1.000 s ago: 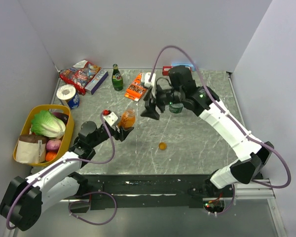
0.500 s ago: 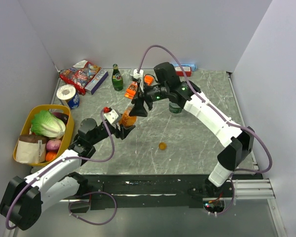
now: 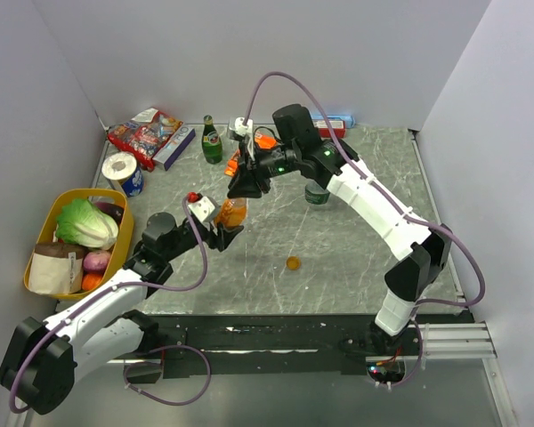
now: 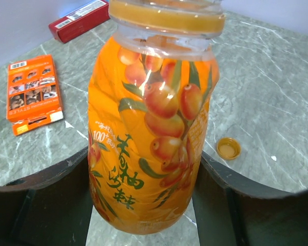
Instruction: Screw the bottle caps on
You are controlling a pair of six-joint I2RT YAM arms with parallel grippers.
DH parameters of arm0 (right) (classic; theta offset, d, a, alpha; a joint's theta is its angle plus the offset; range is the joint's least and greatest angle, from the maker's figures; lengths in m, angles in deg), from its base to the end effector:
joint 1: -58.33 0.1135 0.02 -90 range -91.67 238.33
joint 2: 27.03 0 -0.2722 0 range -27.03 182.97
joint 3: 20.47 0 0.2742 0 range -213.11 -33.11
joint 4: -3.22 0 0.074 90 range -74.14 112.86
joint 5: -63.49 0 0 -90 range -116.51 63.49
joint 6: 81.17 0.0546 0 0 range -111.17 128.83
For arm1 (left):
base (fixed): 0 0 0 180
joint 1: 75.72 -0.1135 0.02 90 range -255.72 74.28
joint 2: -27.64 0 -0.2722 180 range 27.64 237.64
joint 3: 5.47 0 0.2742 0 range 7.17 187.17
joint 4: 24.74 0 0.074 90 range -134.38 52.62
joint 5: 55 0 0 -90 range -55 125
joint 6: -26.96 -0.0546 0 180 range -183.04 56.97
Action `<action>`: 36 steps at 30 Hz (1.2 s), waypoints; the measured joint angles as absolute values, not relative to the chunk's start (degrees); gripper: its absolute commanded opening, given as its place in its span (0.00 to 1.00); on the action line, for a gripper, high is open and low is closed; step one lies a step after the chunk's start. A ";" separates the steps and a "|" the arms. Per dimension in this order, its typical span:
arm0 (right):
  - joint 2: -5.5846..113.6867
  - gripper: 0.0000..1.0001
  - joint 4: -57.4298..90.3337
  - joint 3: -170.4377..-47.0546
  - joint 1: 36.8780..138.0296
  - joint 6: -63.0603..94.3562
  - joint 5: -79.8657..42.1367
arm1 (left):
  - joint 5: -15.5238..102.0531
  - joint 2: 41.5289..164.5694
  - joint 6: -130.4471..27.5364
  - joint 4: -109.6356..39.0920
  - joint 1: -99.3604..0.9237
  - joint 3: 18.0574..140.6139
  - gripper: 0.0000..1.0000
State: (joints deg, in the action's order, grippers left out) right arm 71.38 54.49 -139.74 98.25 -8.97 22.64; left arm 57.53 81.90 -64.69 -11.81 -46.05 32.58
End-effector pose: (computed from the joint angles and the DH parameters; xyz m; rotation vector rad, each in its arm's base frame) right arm 0.2884 0.2952 0.4249 -1.4388 1.5144 1.1289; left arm 0.2056 -0.1412 0.2508 0.7398 1.4961 -0.6920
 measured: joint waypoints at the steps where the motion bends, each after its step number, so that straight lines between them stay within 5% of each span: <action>1: 71.53 0.64 54.47 -139.85 98.25 -8.71 22.55 | 57.26 81.90 -64.69 -11.84 -46.05 32.58 0.01; 12: 71.67 0.67 55.41 -139.83 98.18 -8.09 21.94 | 55.49 81.92 -63.64 -10.59 -46.05 32.58 0.01; 23: 73.13 0.26 55.30 -139.83 97.81 -7.75 21.61 | 54.90 82.06 -61.80 -11.11 -46.05 32.58 0.01; 25: 73.50 0.20 55.23 -139.94 97.81 -7.96 21.79 | 54.60 82.27 -61.71 -11.35 -46.07 32.58 0.14; 26: 73.68 0.19 55.23 -139.94 97.79 -8.16 21.83 | 54.55 82.41 -61.71 -11.57 -46.07 32.58 0.49; 29: 74.05 0.18 55.41 -139.96 97.79 -8.95 21.81 | 54.23 82.67 -61.78 -12.10 -46.13 32.58 0.96; 36: 74.59 0.18 58.58 -140.88 97.81 -14.96 17.18 | 50.16 81.86 -60.99 -14.90 -46.16 32.58 0.96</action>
